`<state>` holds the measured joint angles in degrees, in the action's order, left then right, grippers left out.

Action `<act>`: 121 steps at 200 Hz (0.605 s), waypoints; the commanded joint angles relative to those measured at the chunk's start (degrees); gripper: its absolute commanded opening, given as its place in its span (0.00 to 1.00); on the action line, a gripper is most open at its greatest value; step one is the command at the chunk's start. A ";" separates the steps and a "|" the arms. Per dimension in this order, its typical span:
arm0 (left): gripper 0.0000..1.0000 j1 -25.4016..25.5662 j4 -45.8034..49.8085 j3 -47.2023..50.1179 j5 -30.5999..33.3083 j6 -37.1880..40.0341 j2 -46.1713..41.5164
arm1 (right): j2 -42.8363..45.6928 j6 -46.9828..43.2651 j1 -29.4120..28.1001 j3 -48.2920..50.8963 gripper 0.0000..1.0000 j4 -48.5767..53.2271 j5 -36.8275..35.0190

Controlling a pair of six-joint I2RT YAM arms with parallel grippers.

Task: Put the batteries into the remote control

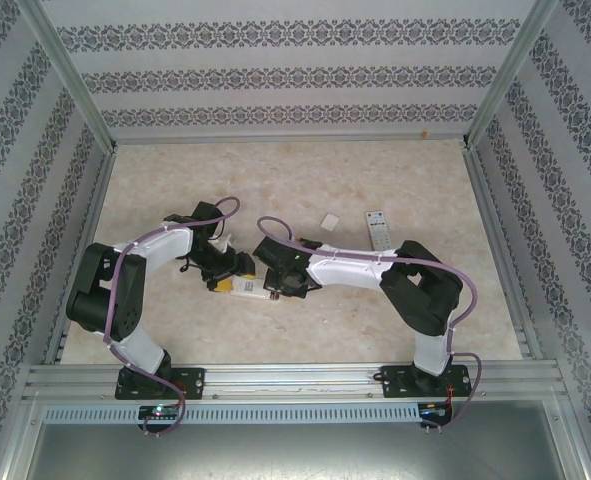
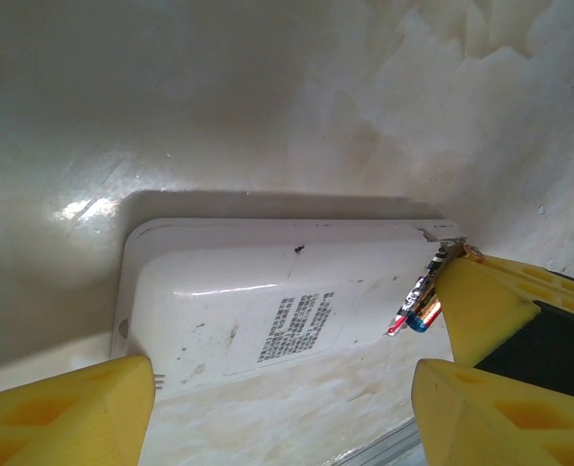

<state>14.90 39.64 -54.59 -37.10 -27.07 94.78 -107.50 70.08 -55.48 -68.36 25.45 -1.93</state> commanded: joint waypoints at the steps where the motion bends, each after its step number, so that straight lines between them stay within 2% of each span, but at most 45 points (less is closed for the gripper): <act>1: 0.72 -0.13 -0.26 1.12 -0.65 -0.05 0.49 | 0.83 -1.00 -0.98 0.63 0.08 -4.36 -2.46; 121: 0.72 -0.17 -0.16 1.17 -0.60 -0.09 0.23 | 2.81 -2.92 -2.96 0.76 0.06 -5.37 -6.94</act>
<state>14.90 39.62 -54.35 -37.08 -27.09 94.78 -107.09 68.55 -57.19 -68.07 23.66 -5.65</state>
